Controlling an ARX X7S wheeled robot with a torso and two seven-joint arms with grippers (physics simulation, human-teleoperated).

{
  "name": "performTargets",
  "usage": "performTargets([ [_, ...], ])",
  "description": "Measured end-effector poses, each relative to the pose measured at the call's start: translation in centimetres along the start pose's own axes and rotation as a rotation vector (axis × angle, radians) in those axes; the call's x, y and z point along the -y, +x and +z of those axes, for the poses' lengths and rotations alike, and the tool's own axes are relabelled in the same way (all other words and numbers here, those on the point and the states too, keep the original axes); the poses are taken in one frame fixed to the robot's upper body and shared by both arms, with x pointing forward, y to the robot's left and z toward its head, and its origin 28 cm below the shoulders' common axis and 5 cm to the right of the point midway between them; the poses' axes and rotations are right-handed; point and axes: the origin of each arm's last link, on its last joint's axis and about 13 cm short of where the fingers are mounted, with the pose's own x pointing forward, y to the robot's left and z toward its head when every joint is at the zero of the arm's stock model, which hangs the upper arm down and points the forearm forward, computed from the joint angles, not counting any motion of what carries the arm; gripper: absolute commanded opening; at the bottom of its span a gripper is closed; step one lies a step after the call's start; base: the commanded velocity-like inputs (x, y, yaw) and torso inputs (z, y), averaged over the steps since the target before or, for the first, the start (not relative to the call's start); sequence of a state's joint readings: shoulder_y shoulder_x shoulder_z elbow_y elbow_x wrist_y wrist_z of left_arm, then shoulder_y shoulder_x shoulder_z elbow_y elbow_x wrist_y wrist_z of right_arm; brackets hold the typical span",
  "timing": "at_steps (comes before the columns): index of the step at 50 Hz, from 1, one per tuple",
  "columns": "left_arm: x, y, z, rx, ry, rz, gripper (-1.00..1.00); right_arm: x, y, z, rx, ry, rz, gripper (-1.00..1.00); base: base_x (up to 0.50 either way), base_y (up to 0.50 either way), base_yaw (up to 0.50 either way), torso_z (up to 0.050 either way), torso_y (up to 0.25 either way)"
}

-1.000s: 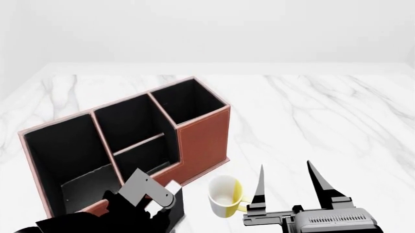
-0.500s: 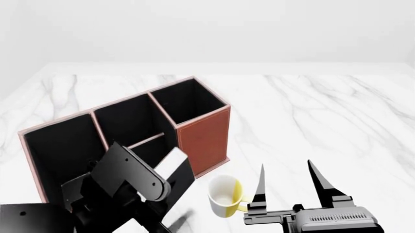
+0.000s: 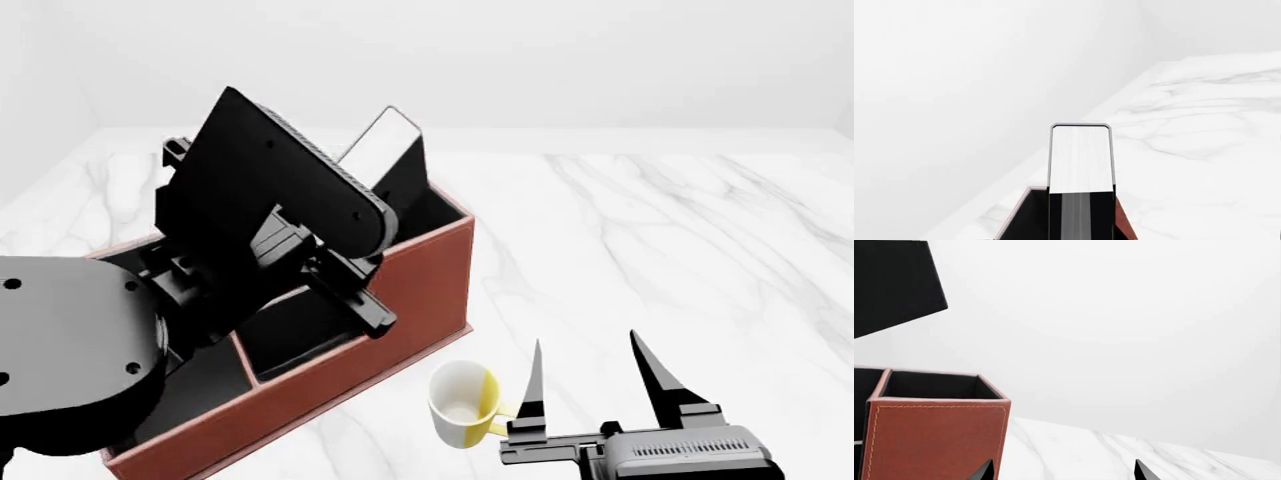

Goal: Pick up the book and place it in the right compartment of the caddy.

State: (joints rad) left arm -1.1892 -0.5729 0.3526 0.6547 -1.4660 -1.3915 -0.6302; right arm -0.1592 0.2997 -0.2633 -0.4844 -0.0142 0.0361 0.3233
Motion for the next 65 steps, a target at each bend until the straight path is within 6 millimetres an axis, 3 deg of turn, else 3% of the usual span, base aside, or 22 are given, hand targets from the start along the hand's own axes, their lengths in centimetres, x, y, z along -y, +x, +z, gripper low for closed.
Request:
performTargets([
  [16,-1.0,6.2,2.3,0.133,0.119,0.164,-1.00,-0.1,0.0,-0.1,-0.001,-0.002,0.002,1.00,0.00,0.00,0.00,0.000,0.001],
  [26,-1.4,10.0,2.3,0.165,0.174,0.208,-1.00,-0.2,0.1,-0.1,-0.005,0.001,0.005,1.00,0.00,0.00,0.00,0.000,0.002],
  [36,-1.5,12.8,1.2,0.145,0.186,0.191,-1.00,-0.2,0.2,0.0,-0.006,0.002,0.006,1.00,0.00,0.00,0.00,0.000,0.001],
  [45,-1.5,14.1,0.3,-0.009,0.136,0.067,-1.00,-0.2,0.2,-0.1,-0.009,0.005,0.002,1.00,0.00,0.00,0.00,0.000,0.002],
  [65,-2.4,14.3,0.7,-0.218,0.007,-0.122,-1.00,-0.3,0.3,-0.2,-0.014,0.004,0.000,1.00,0.00,0.00,0.00,0.000,0.002],
])
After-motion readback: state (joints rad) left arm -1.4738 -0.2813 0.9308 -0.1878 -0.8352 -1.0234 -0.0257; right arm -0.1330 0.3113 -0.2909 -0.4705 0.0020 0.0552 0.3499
